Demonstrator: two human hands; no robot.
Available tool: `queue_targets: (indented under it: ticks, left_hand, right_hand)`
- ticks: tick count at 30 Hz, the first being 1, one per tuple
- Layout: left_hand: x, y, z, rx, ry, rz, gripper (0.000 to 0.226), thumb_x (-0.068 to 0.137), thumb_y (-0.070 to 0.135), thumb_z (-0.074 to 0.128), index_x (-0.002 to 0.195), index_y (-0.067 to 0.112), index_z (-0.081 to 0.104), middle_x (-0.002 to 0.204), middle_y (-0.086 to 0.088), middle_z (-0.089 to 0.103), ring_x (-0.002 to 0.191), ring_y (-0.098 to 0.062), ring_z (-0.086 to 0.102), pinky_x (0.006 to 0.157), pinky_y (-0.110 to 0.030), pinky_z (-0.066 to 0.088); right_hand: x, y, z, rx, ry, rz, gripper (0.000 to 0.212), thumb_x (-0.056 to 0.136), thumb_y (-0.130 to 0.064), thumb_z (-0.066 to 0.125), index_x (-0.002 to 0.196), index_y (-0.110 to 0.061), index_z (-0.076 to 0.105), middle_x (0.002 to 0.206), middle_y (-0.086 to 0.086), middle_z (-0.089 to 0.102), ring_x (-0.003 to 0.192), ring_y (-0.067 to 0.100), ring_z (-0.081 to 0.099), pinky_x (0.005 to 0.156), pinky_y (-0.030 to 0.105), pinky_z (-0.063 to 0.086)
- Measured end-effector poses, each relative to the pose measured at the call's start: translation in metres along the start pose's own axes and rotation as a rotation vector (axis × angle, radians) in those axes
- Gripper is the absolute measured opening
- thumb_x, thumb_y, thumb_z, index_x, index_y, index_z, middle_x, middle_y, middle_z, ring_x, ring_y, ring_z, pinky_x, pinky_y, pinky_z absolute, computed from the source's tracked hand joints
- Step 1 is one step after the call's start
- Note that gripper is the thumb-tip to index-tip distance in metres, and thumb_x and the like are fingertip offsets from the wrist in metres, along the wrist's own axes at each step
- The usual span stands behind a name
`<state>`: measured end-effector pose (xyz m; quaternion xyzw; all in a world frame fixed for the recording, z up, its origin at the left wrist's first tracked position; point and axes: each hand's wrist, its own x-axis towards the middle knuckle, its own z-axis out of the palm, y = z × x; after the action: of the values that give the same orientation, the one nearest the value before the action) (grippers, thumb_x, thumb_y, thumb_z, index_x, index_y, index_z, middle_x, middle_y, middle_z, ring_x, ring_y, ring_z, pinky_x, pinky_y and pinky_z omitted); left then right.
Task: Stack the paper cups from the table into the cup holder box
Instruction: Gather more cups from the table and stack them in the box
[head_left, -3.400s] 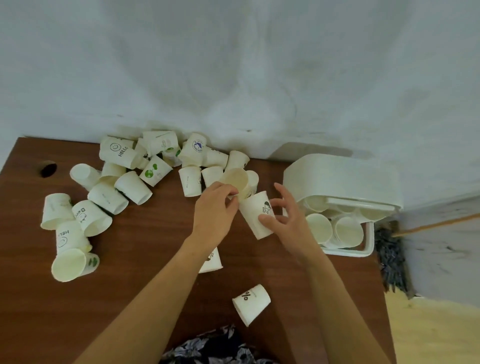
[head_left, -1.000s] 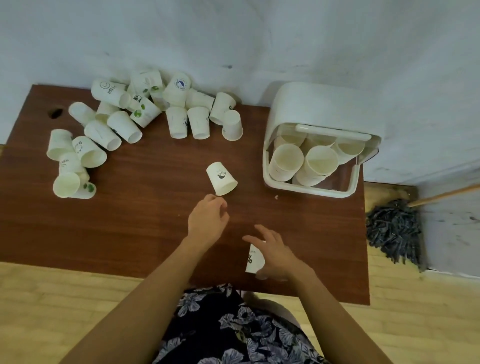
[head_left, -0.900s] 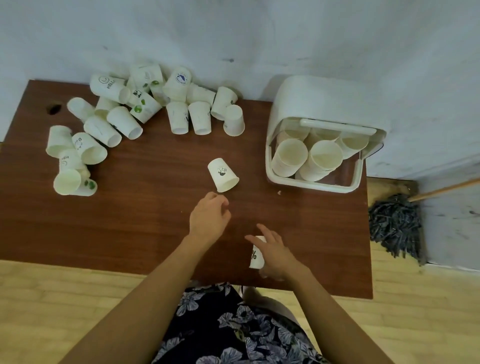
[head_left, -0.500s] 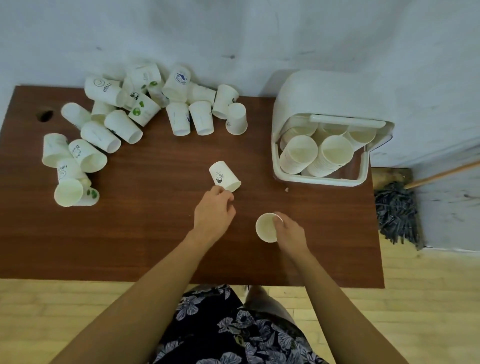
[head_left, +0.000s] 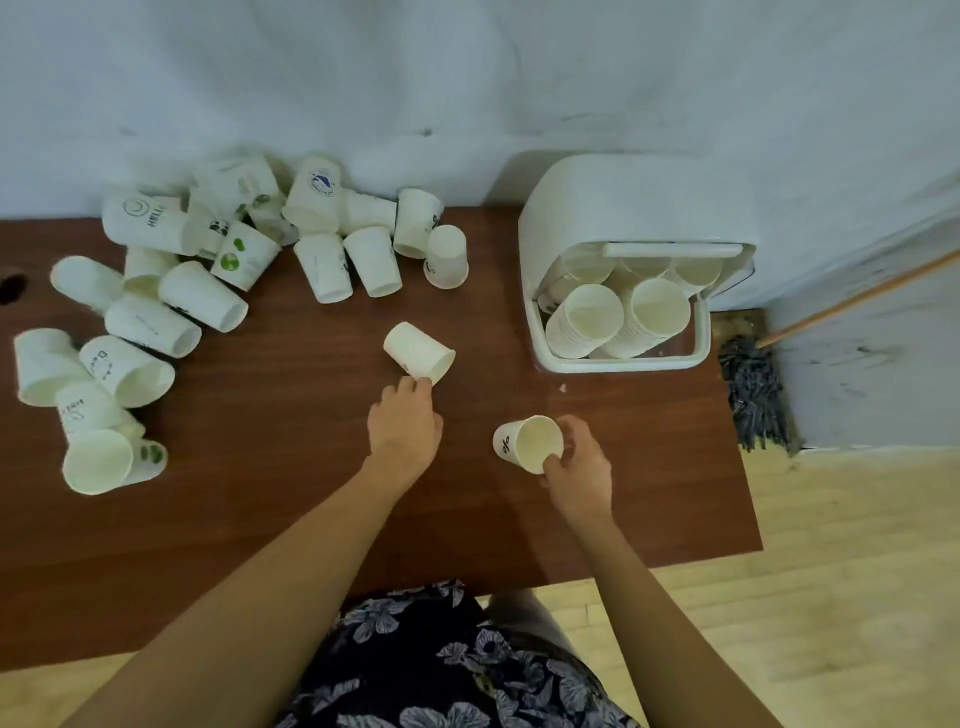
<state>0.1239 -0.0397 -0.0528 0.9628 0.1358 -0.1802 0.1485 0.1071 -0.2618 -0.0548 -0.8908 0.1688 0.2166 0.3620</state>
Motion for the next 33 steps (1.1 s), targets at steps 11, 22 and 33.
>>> queue_targets:
  ticks: [11, 22, 33]
  left_hand:
    - [0.053, -0.017, -0.007, 0.063, 0.020, 0.130, 0.077, 0.083, 0.029, 0.070, 0.147, 0.027, 0.026, 0.156, -0.010, 0.009, 0.144, -0.037, 0.009, 0.112, -0.052, 0.029]
    - [0.077, -0.025, -0.012, -0.114, 0.041, 0.094, 0.046, 0.090, 0.032, 0.063, 0.132, 0.021, 0.049, 0.139, -0.003, 0.039, 0.130, -0.025, 0.033, 0.090, -0.038, 0.049]
    - [0.045, -0.063, -0.019, -0.447, 0.182, 0.026, 0.040, 0.088, 0.021, 0.063, 0.127, 0.018, 0.052, 0.133, -0.003, 0.045, 0.114, -0.022, 0.049, 0.081, -0.032, 0.047]
  right_hand:
    - [0.006, -0.028, 0.013, -0.104, 0.054, -0.055, 0.049, 0.085, -0.003, 0.055, 0.126, -0.028, 0.048, 0.123, -0.002, 0.053, 0.095, 0.022, 0.059, 0.079, 0.030, 0.041]
    - [0.010, -0.039, 0.024, -0.084, 0.062, -0.134, 0.047, 0.088, -0.007, 0.058, 0.131, -0.025, 0.047, 0.136, -0.006, 0.045, 0.099, 0.019, 0.059, 0.079, 0.029, 0.043]
    - [0.006, -0.050, 0.036, -0.325, 0.121, -0.277, 0.046, 0.086, -0.006, 0.058, 0.128, -0.019, 0.049, 0.139, -0.003, 0.039, 0.091, 0.026, 0.061, 0.058, 0.031, 0.049]
